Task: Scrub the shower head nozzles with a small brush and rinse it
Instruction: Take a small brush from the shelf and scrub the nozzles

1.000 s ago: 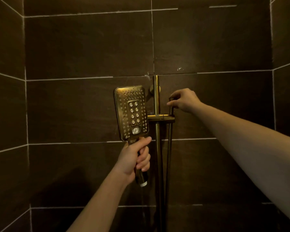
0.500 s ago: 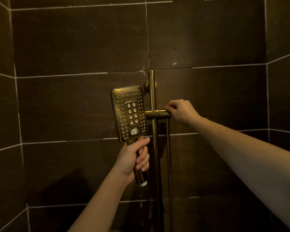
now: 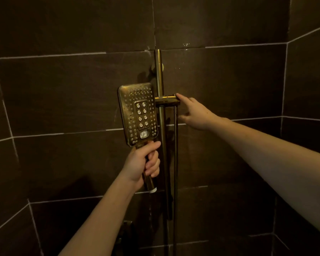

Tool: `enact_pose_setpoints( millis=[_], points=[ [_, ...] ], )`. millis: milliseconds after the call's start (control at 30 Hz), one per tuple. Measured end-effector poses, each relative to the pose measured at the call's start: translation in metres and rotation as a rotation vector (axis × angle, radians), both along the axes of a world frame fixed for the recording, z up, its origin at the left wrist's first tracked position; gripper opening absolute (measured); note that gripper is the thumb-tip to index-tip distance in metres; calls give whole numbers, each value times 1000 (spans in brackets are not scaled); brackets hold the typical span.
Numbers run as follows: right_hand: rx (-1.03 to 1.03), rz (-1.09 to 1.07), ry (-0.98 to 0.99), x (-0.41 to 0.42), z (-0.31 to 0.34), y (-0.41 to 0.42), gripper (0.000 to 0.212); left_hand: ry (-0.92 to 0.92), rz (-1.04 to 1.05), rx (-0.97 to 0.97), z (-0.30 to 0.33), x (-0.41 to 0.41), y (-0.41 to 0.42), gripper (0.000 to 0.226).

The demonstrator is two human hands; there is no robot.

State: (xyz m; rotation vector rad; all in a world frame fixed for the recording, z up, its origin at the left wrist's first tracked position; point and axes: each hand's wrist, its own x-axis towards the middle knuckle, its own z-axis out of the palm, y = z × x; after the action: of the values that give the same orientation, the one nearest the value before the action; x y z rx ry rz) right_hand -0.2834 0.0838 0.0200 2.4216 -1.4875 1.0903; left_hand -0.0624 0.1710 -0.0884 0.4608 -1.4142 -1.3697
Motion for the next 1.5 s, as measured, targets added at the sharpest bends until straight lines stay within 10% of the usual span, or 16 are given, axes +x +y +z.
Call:
enact_pose_setpoints(
  millis=[500,767,1100,1500],
  points=[
    [178,-33,-240,-41,-127,101,51,34,-69,138,-78,-29,52,43],
    [513,-454,-270,-163,-287,259,40,-233,-389,383,-175,-128,103,56],
    [438,-1381,-293,-262,-358,517,32,-463,-1011,569,-247,-250,199,41],
    [813,-1695,-119,-337,-354,645,53,-500,-946,739,-258,-358,314,30]
  ],
)
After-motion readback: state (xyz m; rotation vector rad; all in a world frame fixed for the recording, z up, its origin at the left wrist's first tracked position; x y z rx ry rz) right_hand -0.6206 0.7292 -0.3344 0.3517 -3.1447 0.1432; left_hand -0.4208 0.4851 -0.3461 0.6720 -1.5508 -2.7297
